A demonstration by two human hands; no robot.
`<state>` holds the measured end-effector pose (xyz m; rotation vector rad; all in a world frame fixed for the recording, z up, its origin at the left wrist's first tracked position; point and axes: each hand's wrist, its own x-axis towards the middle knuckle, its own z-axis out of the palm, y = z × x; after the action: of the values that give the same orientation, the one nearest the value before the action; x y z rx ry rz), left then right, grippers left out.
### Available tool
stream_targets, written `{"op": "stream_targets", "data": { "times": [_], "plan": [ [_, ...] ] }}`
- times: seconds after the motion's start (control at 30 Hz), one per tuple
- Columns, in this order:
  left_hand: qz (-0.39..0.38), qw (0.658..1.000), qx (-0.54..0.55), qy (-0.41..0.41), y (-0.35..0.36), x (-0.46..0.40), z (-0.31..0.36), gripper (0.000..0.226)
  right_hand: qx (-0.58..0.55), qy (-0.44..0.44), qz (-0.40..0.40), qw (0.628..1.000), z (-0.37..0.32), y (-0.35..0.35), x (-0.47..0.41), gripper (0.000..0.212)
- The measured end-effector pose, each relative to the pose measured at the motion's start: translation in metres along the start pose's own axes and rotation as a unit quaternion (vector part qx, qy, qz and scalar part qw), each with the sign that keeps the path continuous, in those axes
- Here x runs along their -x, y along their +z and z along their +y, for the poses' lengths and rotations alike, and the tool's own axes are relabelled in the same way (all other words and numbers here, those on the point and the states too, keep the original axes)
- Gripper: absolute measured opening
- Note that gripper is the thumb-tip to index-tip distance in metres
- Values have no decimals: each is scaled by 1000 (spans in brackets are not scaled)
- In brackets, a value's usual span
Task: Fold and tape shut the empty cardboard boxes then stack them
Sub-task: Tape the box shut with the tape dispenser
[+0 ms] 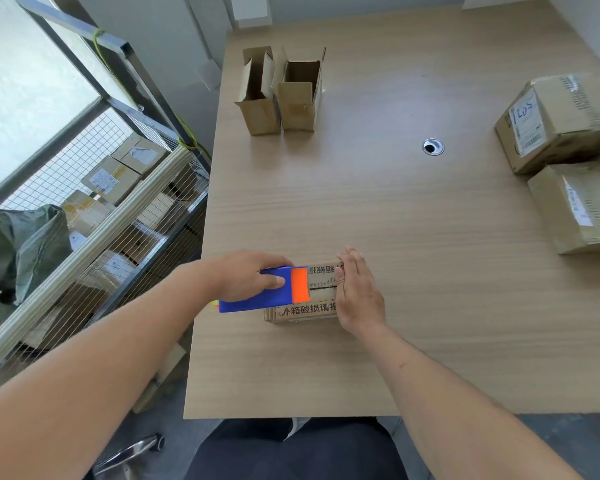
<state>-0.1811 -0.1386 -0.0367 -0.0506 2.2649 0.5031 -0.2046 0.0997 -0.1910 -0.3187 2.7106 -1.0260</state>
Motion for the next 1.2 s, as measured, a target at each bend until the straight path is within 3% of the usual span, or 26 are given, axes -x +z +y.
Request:
{"op": "stream_targets", "data": {
  "times": [0.3,0.6,0.87,1.03,1.13,1.2],
  "plan": [
    [5,997,64,53,9,11,-54,49,23,0,-13,1000,-3,-1,-1,39],
    [11,990,1,141,25,-3,-68,50,51,15,-11,999,-5,-3,-1,31],
    [46,988,-26,146,29,-11,-67,46,73,15,-14,997,-6,-3,-2,31],
    [74,982,-71,159,32,-12,-69,47,138,4,3,990,-11,-1,1,37],
    [68,984,-62,153,33,-14,-72,45,248,-31,24,968,-25,7,7,60],
    [62,985,-52,150,34,-17,-71,44,255,-18,19,966,-40,15,11,59]
  ]
}}
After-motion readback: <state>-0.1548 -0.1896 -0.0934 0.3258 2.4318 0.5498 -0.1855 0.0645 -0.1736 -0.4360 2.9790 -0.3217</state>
